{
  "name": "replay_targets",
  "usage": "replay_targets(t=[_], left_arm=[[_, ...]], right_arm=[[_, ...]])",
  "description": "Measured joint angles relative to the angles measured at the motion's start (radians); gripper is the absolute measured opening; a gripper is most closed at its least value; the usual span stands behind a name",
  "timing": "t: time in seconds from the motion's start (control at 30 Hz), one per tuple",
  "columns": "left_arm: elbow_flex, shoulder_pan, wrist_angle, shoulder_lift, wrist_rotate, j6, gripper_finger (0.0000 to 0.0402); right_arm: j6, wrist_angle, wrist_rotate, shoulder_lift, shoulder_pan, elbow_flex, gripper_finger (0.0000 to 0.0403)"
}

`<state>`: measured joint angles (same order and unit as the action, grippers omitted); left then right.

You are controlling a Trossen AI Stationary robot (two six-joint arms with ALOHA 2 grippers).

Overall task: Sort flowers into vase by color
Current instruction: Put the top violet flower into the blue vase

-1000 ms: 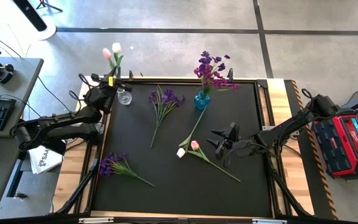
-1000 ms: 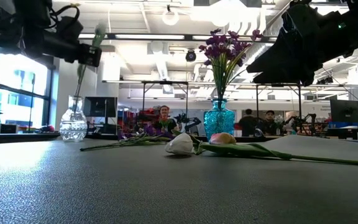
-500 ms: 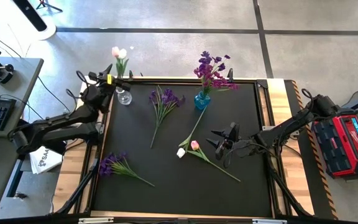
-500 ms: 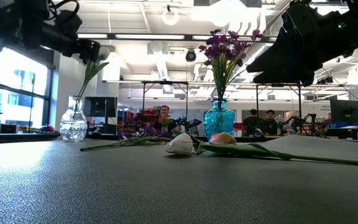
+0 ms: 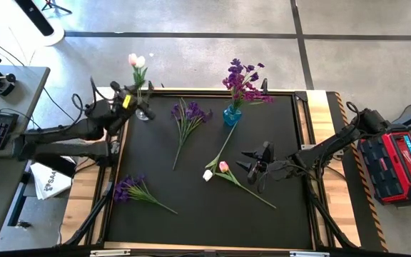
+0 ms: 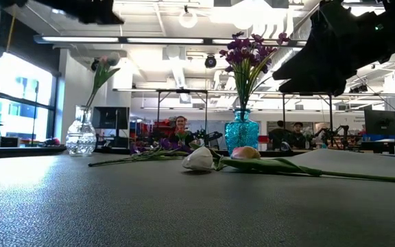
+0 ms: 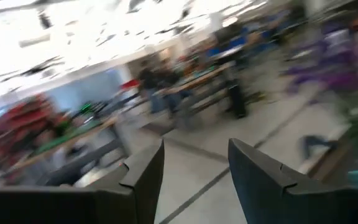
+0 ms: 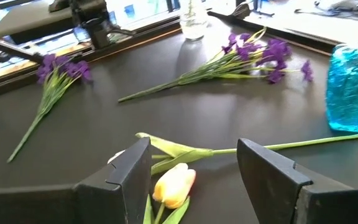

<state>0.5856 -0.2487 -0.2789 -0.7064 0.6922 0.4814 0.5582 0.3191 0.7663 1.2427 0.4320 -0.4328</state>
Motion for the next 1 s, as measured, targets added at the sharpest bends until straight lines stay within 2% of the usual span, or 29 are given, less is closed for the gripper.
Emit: replay_targets(t=[0.2, 0.37, 0.47, 0.63, 0.8, 1.0], left_arm=[[0.004, 0.236, 0.036, -0.038, 0.001, 0.014, 0.0137], [0.004, 0.348, 0.124, -0.118, 0.024, -0.105, 0.0123], [0.004, 0.377, 0.194, -0.192, 0.024, -0.207, 0.0118], [0.003, 0.414, 0.296, -0.331, 0.025, -0.364, 0.0117], [0.002, 0.437, 0.323, -0.443, 0.026, -0.447, 0.0116], [0.002, 0.434, 0.289, -0.521, 0.029, -0.498, 0.0116]], right_arm=[[-0.059, 0.0, -0.101, 0.0, 0.0, 0.0, 0.0208], [-0.095, 0.0, -0.174, 0.0, 0.0, 0.0, 0.0208], [-0.075, -0.001, -0.182, 0.0, -0.009, 0.0, 0.0208], [-0.07, -0.074, -0.283, 0.017, -0.089, -0.053, 0.0208], [-0.149, -0.214, -0.386, 0.091, -0.171, -0.149, 0.0208], [-0.199, -0.472, -0.537, 0.211, -0.215, -0.289, 0.0208]])
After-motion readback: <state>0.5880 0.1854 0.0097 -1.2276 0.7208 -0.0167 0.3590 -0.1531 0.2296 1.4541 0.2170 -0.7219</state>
